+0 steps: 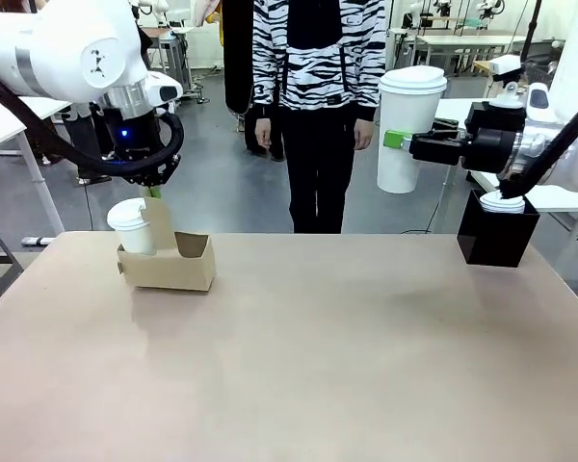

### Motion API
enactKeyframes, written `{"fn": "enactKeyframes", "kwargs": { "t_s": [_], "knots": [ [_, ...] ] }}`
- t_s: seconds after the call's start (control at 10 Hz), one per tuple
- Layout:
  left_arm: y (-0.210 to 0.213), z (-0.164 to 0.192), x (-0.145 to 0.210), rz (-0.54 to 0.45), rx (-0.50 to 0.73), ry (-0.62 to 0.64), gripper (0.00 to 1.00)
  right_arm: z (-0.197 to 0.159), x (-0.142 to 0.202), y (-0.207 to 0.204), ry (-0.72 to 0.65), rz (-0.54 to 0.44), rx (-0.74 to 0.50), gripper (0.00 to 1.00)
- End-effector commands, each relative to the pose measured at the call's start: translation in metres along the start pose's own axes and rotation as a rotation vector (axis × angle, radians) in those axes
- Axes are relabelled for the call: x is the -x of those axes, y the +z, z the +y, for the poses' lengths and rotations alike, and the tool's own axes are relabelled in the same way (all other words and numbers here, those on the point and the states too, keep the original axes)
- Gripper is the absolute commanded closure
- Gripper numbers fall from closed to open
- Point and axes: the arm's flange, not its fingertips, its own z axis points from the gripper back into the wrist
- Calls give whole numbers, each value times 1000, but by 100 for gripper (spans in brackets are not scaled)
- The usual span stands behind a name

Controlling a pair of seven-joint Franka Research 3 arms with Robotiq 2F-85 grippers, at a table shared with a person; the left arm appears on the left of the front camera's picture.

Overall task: Pour a drink into a cup and package it in a carrier.
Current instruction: Position the Cup Carrier in the center of the table.

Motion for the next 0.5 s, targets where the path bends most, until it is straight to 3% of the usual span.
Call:
{"fn": "enactKeyframes", "kwargs": {
  "t_s": [0.0,0.4],
  "knots": [
    [48,-23,15,0,-18,30,98,0,-5,-3,9,5,7,20],
    [114,-103,72,-20,24,37,98,0,-5,-3,9,5,7,20]
  ]
}}
